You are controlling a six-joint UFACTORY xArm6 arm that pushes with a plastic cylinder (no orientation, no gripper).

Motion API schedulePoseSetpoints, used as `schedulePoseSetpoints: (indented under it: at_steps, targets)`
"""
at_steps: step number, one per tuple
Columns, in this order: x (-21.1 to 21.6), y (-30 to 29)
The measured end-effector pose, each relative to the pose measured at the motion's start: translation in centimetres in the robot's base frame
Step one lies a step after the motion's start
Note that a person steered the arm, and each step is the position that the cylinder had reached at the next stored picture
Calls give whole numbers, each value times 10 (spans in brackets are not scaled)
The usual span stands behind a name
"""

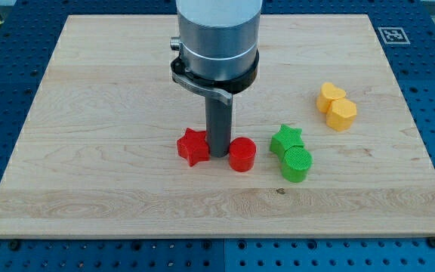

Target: Move the green star into the green circle

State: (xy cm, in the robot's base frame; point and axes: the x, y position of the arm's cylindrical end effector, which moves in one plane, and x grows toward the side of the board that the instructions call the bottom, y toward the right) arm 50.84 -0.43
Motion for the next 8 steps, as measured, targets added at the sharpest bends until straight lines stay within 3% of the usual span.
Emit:
schedulePoseSetpoints:
  at_steps: [3, 5, 6, 8]
  targets:
    - [-10, -2]
    - [-54, 11]
    - [-54, 22]
    - [-13, 76]
